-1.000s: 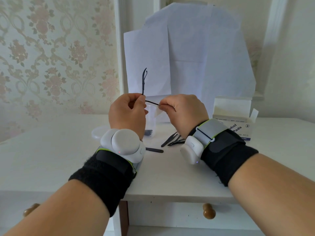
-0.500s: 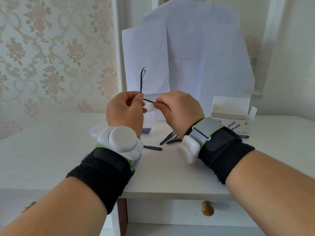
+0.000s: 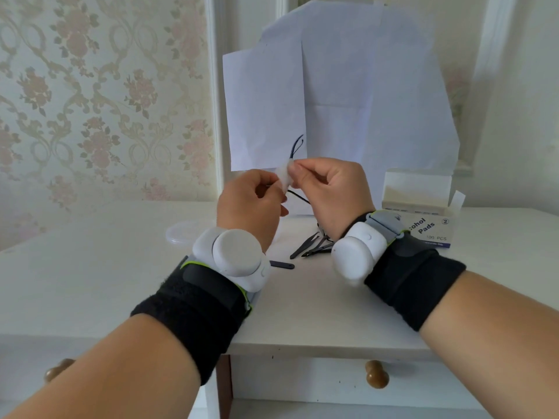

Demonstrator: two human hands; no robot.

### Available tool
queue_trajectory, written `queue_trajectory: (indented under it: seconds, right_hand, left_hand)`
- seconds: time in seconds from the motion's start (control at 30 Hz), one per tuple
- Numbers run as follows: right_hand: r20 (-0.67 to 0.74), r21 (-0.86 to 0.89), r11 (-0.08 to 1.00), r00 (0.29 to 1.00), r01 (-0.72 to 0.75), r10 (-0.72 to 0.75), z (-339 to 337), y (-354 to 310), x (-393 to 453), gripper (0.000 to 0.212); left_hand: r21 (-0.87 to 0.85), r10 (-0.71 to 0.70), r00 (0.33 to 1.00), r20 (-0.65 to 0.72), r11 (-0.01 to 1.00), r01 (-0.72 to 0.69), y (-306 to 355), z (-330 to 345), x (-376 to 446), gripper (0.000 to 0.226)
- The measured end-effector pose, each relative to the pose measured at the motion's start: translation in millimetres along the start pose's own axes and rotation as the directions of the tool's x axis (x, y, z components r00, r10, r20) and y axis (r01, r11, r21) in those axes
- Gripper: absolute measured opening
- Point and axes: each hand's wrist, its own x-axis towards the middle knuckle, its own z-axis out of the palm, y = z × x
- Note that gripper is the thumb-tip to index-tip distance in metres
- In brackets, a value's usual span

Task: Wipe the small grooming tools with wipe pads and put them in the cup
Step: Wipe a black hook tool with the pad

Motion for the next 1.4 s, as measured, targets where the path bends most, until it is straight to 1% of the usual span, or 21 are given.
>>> queue_trajectory:
  seconds: [0.1,0.23,0.37,0.47,0.53,0.6,0.73,0.83,0.9,0.97,1.03,1.07,1.13,1.2,1.27,1.3,1.33,1.4]
  right_hand:
    - [0.08,0.181,0.974,0.99,-0.133,0.12,4,1,-3,0.012]
    - [0.208,0.255,0.921,0.947,-0.295,0.245,1,3,-2,0.016]
    - [0.202,0.351,0.857,0.925,-0.376,0.323,-2,4,1,0.013]
    - [0.186,0.478,0.762,0.898,-0.437,0.399,-7,3,4,0.017]
    - [0.167,0.538,0.71,0.883,-0.454,0.438,-14,0,7,0.015]
    - [0.156,0.55,0.699,0.879,-0.456,0.45,-19,-1,8,0.013]
    - [0.142,0.441,0.773,0.886,-0.456,0.441,-15,1,6,0.014]
    - [0.122,0.426,0.781,0.885,-0.456,0.45,-15,2,7,0.014]
    - [0.137,0.507,0.723,0.872,-0.469,0.47,-16,3,9,0.013]
    - [0.183,0.624,0.605,0.844,-0.495,0.504,-17,2,10,0.012]
    - [0.241,0.732,0.452,0.814,-0.51,0.528,-19,3,11,0.013]
    - [0.27,0.766,0.384,0.801,-0.515,0.535,-20,2,12,0.013]
    - [0.309,0.798,0.3,0.781,-0.523,0.542,-21,1,12,0.013]
    - [0.311,0.813,0.267,0.773,-0.518,0.553,-22,0,13,0.013]
    - [0.293,0.812,0.287,0.78,-0.509,0.553,-22,2,13,0.013]
    - [0.28,0.79,0.34,0.794,-0.511,0.54,-21,3,13,0.012]
    - [0.267,0.742,0.427,0.813,-0.516,0.518,-19,4,12,0.01]
    - [0.244,0.583,0.636,0.856,-0.505,0.455,-13,7,9,0.008]
  left_hand:
    - [-0.002,0.013,1.0,0.023,1.0,-0.013,-3,1,1,0.013]
    - [0.04,0.011,0.999,0.038,0.999,-0.012,-6,1,4,0.017]
    - [0.077,0.033,0.997,0.068,0.996,-0.038,-6,2,2,0.011]
    - [0.073,0.026,0.996,0.088,0.997,-0.033,-5,2,1,0.009]
    - [0.081,0.021,0.995,0.097,0.996,-0.029,-5,2,0,0.01]
    - [0.075,0.012,0.994,0.113,0.997,-0.02,-4,2,0,0.01]
    - [0.066,-0.008,0.99,0.14,0.998,-0.001,-3,2,-1,0.013]
    - [0.056,-0.012,0.986,0.168,0.998,0.003,-2,2,-1,0.013]
    - [0.045,0.004,0.986,0.167,0.999,-0.011,-1,1,-2,0.011]
    - [-0.024,0.013,0.99,0.14,1.0,-0.01,0,1,-2,0.005]
    - [-0.136,-0.026,0.99,0.135,0.99,0.045,2,1,-2,0.021]
    - [-0.16,-0.049,0.987,0.152,0.984,0.074,2,1,-2,0.028]
    - [-0.093,-0.043,0.979,0.198,0.994,0.062,1,3,-3,0.023]
    - [-0.025,-0.031,0.974,0.223,0.999,0.037,-1,3,-4,0.022]
    - [-0.016,-0.027,0.976,0.214,0.999,0.031,-1,3,-4,0.025]
    - [-0.017,-0.023,0.98,0.198,0.999,0.027,-2,2,-4,0.025]
    - [-0.024,-0.021,0.984,0.175,0.999,0.025,-1,0,-3,0.025]
    - [-0.066,-0.025,0.994,0.103,0.997,0.032,0,-3,-1,0.025]
